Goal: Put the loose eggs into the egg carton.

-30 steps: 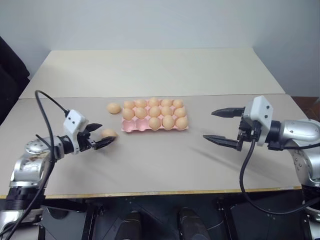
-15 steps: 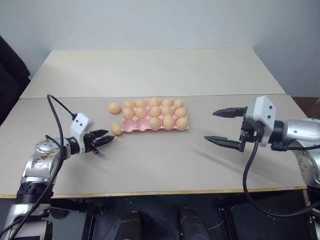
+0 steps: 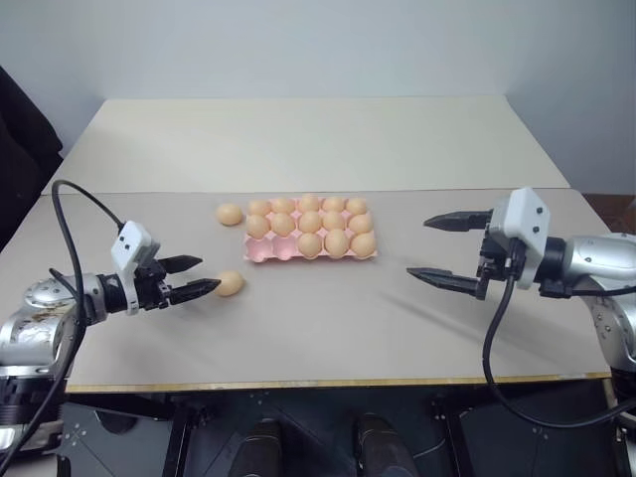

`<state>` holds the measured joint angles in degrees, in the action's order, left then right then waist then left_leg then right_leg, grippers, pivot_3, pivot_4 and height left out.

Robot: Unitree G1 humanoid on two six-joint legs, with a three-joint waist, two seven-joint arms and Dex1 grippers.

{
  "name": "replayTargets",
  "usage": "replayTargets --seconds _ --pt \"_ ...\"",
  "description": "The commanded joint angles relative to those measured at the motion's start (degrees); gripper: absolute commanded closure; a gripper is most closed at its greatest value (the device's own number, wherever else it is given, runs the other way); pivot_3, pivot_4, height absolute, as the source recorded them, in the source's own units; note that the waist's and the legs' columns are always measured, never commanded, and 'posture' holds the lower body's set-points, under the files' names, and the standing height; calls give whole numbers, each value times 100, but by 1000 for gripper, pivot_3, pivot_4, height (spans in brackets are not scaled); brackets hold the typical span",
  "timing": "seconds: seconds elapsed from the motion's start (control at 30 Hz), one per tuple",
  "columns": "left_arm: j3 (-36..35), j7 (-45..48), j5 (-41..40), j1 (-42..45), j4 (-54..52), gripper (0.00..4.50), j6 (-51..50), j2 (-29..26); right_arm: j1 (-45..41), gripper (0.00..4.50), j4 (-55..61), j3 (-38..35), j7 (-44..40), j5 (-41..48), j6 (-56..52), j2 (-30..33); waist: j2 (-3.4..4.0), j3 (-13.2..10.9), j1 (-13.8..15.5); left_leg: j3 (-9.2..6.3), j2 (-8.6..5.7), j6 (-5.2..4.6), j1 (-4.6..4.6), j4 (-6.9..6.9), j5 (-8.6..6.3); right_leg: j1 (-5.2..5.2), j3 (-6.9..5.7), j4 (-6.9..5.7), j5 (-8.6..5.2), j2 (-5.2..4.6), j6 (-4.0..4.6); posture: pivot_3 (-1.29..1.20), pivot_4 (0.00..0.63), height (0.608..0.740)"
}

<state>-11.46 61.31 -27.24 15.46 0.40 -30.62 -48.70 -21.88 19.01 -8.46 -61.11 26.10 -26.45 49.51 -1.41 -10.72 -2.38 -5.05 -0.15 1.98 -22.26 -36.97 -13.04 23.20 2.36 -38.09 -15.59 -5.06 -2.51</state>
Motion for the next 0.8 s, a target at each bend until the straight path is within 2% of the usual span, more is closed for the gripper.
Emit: replayTargets --seconds 0.03,0.2,0.4,0.8 --pt "-3 -131 117 -44 -301 19 296 39 -37 26 162 -105 54 152 53 -10 0 0 2 0 0 0 1 0 0 0 0 0 0 0 0 0 150 740" --pt "274 -90 233 -47 -256 19 348 87 -40 26 195 -136 92 187 14 -13 0 0 -3 0 0 0 0 0 0 0 1 0 0 0 0 0 150 740" --pt "559 -75 119 205 -387 19 213 440 -22 26 250 -148 159 192 -11 -29 0 0 6 0 -1 0 0 -1 0 -1 0 0 0 0 0 0 150 740" --pt "684 58 -142 -422 -1407 19 -93 379 224 26 462 -183 322 329 -74 8 0 0 -1 1 0 0 1 -2 0 -2 2 0 0 0 0 0 150 740"
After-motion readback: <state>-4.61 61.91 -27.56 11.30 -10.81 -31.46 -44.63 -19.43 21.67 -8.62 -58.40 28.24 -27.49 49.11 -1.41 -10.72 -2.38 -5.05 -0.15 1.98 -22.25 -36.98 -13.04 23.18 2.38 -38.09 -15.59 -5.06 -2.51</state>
